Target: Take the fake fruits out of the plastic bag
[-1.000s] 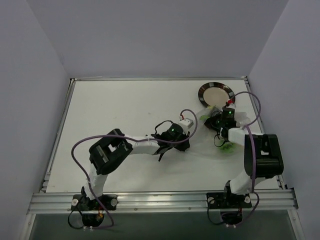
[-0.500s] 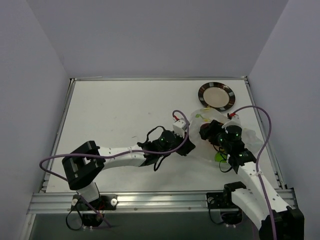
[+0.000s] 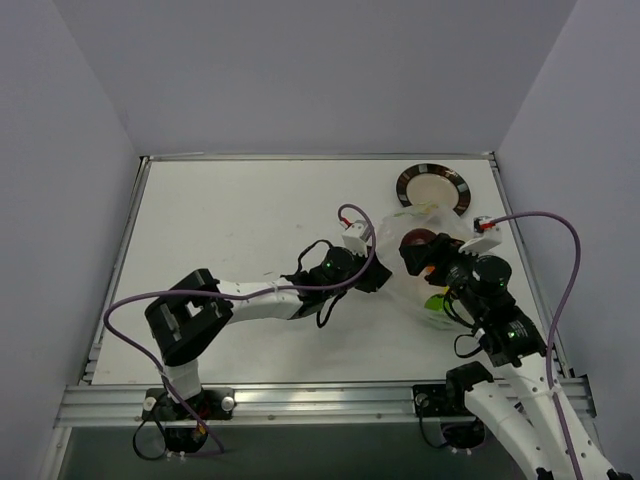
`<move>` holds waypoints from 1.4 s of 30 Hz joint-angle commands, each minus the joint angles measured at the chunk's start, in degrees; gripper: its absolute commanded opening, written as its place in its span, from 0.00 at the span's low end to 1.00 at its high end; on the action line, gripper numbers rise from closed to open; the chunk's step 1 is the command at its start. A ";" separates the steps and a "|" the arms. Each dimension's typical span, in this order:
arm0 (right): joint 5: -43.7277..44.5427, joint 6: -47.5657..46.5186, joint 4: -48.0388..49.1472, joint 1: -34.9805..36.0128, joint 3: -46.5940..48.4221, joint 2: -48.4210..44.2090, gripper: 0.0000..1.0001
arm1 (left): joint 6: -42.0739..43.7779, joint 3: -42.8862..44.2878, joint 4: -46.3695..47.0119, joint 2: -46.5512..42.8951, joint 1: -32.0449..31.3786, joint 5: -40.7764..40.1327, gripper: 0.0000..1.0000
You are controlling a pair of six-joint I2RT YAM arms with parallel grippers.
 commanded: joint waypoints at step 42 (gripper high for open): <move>11.62 -11.33 19.97 -19.84 48.84 83.38 0.53 | 2.70 -1.85 8.29 4.64 -0.08 4.45 0.02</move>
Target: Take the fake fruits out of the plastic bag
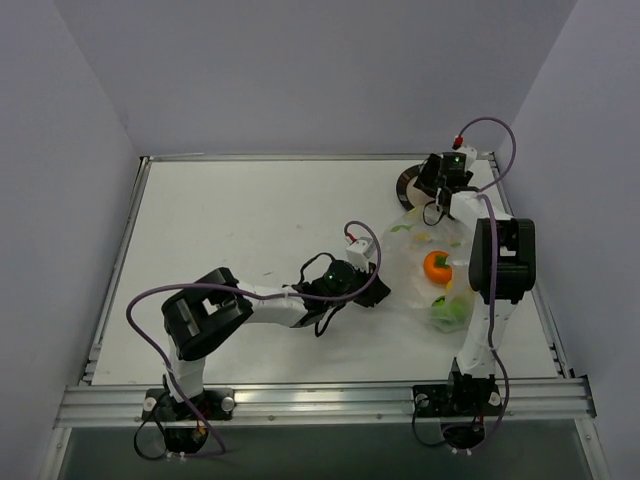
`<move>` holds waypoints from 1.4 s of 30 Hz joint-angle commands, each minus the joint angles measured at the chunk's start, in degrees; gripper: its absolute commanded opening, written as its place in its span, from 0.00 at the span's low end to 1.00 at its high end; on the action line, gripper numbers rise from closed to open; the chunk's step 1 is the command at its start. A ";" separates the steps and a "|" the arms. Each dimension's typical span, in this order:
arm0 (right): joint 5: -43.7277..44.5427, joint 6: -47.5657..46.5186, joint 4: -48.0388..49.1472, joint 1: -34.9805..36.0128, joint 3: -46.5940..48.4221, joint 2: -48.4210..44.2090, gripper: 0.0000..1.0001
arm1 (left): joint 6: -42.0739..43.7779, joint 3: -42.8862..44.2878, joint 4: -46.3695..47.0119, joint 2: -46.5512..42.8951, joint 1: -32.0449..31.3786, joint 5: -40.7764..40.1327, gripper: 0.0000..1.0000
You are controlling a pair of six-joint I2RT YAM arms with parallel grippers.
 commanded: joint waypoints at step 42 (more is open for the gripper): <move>33.31 21.18 -34.21 28.73 -39.48 -64.57 0.21 | 1.49 1.72 0.07 -8.64 -0.12 1.53 0.32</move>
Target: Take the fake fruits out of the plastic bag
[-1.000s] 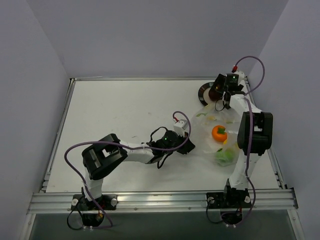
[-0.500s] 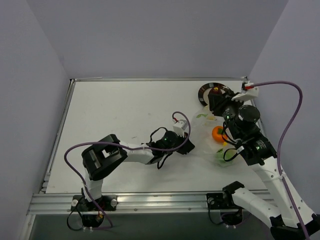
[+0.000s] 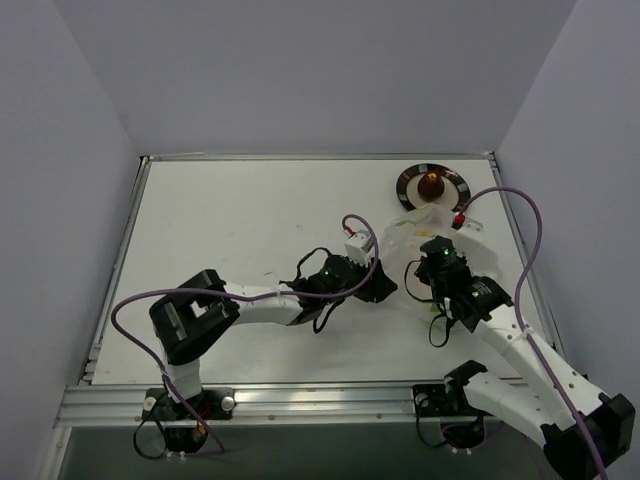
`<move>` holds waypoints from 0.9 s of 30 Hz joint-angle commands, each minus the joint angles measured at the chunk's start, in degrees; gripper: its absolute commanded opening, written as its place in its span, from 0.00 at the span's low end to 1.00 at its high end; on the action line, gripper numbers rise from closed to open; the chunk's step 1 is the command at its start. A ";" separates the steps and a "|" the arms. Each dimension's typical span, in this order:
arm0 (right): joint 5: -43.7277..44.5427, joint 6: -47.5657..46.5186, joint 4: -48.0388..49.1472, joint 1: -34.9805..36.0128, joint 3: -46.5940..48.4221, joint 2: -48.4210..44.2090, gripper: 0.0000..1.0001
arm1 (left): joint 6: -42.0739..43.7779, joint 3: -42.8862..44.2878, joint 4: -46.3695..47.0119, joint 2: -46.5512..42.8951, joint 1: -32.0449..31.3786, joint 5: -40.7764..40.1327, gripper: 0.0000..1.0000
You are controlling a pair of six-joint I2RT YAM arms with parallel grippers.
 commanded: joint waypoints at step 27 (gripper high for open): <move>-21.98 -10.83 35.59 -31.19 -8.58 23.69 0.65 | 16.62 34.42 -28.93 9.55 7.30 15.91 0.94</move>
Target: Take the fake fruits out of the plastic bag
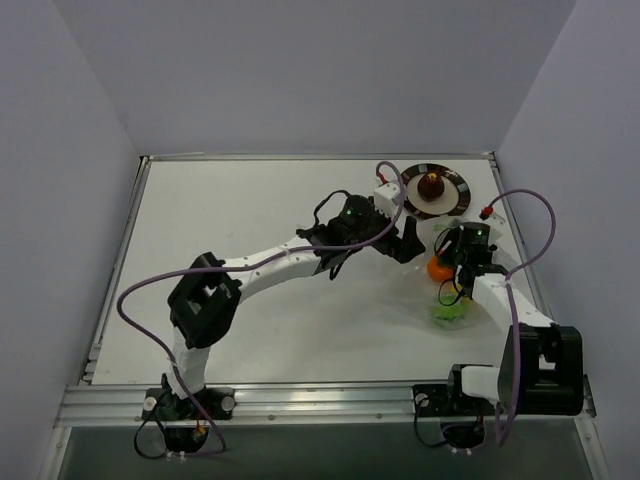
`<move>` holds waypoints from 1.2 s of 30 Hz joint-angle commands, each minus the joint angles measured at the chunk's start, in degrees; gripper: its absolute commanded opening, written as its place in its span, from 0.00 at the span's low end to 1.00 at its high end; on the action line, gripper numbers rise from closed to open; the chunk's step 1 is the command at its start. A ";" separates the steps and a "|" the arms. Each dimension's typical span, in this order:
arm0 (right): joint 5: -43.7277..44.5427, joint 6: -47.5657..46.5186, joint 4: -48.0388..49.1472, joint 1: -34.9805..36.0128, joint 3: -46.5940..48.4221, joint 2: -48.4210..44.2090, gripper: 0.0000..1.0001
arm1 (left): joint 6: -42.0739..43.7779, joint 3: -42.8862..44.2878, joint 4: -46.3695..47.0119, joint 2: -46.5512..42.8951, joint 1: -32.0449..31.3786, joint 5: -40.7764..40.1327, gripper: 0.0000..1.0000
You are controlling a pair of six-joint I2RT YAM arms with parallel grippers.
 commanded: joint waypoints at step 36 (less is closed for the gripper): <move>-1.66 0.17 1.82 12.15 -5.84 -2.31 0.34 | -12.18 -34.82 14.71 -12.13 0.79 -6.23 0.63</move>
